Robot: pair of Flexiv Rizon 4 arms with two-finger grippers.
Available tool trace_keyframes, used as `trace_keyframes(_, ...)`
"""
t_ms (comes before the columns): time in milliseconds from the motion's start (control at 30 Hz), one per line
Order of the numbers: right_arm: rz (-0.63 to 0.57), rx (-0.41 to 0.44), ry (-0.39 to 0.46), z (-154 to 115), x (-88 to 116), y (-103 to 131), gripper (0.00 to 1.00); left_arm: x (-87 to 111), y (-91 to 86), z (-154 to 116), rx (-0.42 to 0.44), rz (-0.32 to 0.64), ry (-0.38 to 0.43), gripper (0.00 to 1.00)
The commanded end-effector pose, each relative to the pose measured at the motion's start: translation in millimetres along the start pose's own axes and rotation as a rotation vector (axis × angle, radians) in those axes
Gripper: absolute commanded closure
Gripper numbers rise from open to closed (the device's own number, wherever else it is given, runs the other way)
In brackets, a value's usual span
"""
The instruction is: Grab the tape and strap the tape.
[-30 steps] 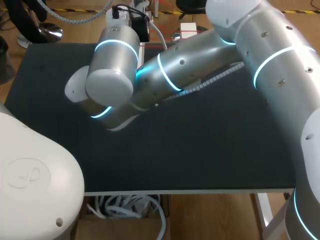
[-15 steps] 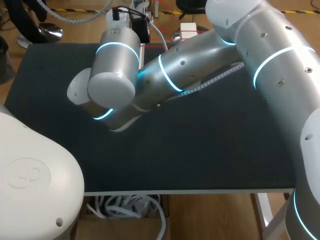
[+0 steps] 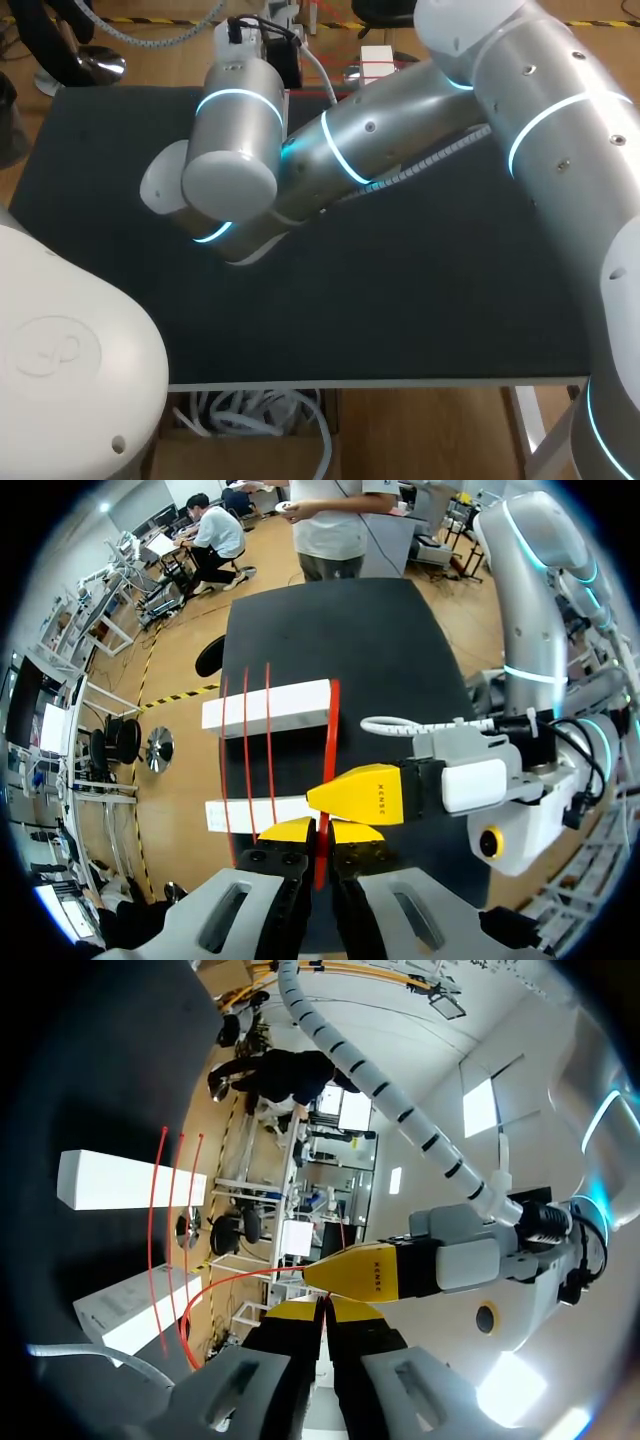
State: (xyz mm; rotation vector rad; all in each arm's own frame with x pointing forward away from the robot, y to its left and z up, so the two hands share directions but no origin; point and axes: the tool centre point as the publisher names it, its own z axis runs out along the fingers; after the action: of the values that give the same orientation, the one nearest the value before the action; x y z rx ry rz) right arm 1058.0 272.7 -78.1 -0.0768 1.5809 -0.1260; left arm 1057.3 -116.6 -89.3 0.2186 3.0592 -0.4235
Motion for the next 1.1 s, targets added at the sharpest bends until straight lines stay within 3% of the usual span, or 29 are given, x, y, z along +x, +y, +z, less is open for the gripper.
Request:
trace_keyframes(33,-0.001,-0.008,0.006,-1.1,-2.0,-2.6,1.00,-0.8,-1.8,-0.8,-0.003,-0.001,0.001,1.00)
trace_keyframes(733,0.013,-0.025,0.011,-8.2,-3.1,-3.6,1.00,-0.8,-1.8,-0.8,-0.003,-0.001,0.001,1.00)
trace_keyframes(800,0.015,-0.024,0.010,-8.7,-3.0,-4.2,0.93,-0.8,-1.8,-0.8,-0.003,-0.001,0.001,1.00)
trace_keyframes(1100,0.018,-0.021,0.010,-11.3,-2.9,-6.6,0.92,-0.8,-1.8,-0.8,-0.003,-0.001,0.001,1.00)
